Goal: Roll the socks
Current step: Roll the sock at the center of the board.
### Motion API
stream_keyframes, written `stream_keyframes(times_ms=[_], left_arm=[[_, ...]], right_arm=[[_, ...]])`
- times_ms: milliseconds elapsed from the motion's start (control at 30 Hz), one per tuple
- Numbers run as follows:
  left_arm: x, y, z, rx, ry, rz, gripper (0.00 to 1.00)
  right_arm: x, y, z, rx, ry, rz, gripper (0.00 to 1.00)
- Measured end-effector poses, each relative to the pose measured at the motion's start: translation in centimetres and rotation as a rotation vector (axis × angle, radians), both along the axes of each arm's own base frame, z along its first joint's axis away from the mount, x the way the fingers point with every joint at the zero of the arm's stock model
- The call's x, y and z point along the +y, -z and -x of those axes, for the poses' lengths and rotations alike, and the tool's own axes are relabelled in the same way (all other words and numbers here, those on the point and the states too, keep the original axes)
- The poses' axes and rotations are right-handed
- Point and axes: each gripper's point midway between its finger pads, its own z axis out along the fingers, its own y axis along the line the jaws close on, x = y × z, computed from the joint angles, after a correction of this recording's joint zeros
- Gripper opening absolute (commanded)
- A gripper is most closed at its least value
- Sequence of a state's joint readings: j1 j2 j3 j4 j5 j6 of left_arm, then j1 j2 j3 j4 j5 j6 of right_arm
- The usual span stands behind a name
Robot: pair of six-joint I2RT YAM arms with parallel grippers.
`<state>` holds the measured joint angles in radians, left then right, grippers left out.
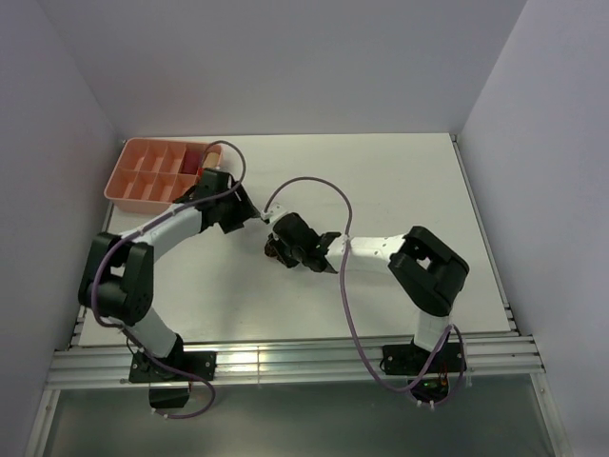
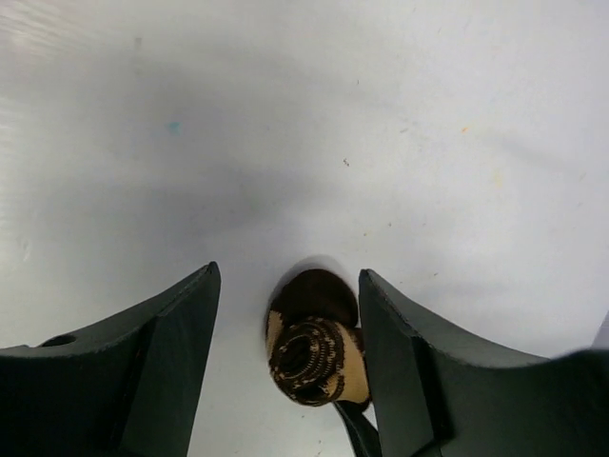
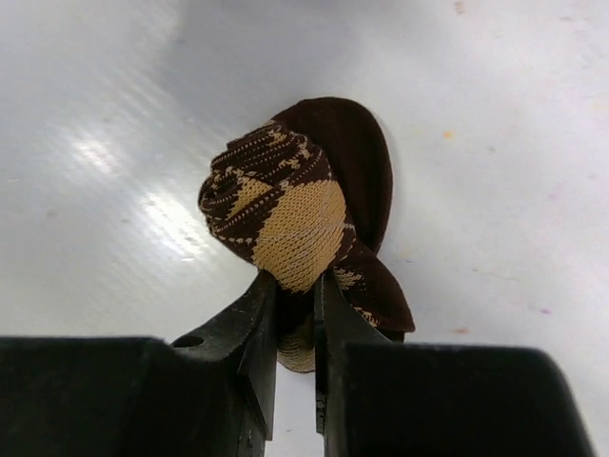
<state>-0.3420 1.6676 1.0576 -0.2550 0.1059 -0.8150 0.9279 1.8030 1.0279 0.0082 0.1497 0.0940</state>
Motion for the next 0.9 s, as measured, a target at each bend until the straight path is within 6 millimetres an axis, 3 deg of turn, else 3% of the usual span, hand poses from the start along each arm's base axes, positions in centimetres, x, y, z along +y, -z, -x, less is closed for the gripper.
stream_keyframes(times_ms=[167,433,600,900], left_arm=[[1.7,-2.2,1.8,-0.090,-0.061,0.039,0.67],[3.4,-0.9,7.9,-0.134,-0.071,0.078,0.68],[2.6,0.1,10.3,-0.163,-0.040,0.119,0.68],[0.3,3.0,11.5,-0.108,0.003,0.152,0.67]], right_arm=[[1.1,-0.2,0.6,0.168,-0.014,-0.089,0.00],[2.7,-0.4,0.9,0.495,0.009,-0.286,0.00],[3.6,-0.5,2.5,0.710,0.010,-0.404,0.00],[4.3,-0.3,5.1,1.026,0.045,-0.547,0.00]])
